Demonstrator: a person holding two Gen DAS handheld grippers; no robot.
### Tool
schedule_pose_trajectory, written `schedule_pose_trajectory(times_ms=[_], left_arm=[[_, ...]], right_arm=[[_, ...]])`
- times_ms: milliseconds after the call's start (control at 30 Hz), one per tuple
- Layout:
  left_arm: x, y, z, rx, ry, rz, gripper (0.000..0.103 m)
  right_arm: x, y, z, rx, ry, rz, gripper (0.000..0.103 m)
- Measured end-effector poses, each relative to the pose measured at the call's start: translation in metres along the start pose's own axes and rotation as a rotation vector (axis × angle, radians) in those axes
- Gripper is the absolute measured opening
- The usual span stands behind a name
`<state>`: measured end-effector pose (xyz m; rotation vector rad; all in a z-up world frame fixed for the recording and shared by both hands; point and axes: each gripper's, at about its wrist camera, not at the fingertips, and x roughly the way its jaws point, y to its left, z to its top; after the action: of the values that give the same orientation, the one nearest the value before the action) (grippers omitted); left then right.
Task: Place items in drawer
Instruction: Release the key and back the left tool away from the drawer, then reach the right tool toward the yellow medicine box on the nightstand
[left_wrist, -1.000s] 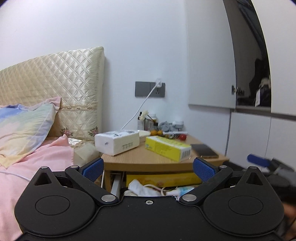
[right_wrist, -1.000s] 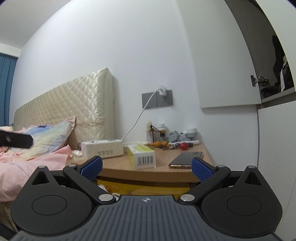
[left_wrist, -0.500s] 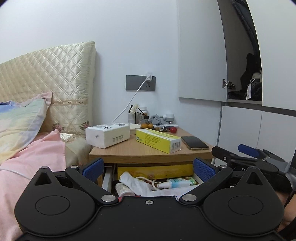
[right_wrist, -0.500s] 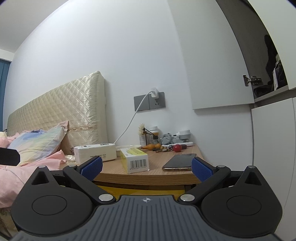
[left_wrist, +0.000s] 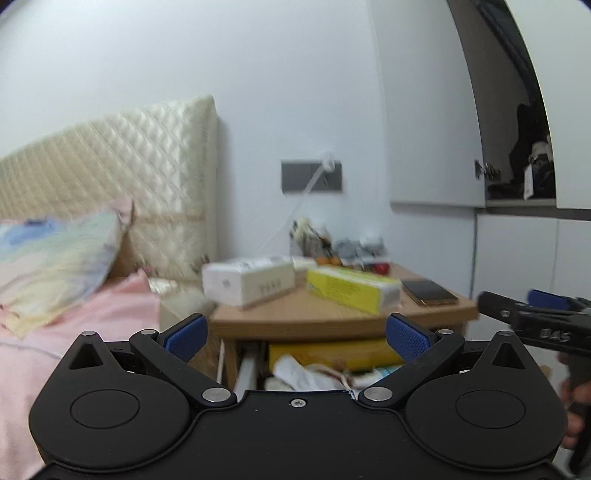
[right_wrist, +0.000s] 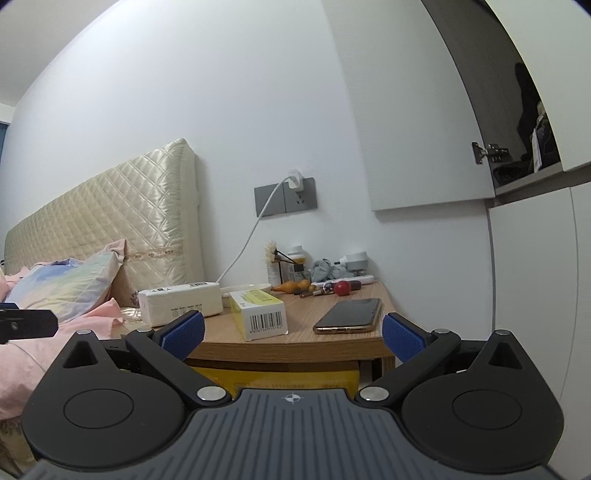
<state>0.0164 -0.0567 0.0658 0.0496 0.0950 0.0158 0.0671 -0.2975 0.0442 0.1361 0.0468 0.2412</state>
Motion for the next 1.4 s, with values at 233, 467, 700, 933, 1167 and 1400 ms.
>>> schedule_pose_trajectory(times_ms=[233,467,700,933,1167,1400], left_arm=[[0.023,0.005,-0.03,0.059,-0.03,0.026,0.102],[0.036,0.012,-0.055,0.086,-0.011,0.013,0.102],[0.041,0.016,-0.067,0.072,0.015,-0.006,0.102],[0.04,0.022,-0.067,0.051,0.005,-0.005,0.102],[0.037,0.024,-0.065,0.04,-0.006,-0.008,0.102],[0.042,0.028,-0.061,-0.002,0.011,-0.008,0.102]], right_arm=[[-0.004,0.007,0.002,-0.015,-0.009,-0.014,0.103],[0.001,0.018,0.002,-0.013,0.012,-0.012,0.103],[0.002,0.028,-0.003,0.004,0.01,0.001,0.103],[-0.002,0.032,-0.008,0.024,0.007,-0.002,0.103],[-0.003,0.037,-0.009,0.012,0.01,-0.006,0.103],[-0.007,0.034,-0.009,-0.039,-0.004,0.012,0.103]])
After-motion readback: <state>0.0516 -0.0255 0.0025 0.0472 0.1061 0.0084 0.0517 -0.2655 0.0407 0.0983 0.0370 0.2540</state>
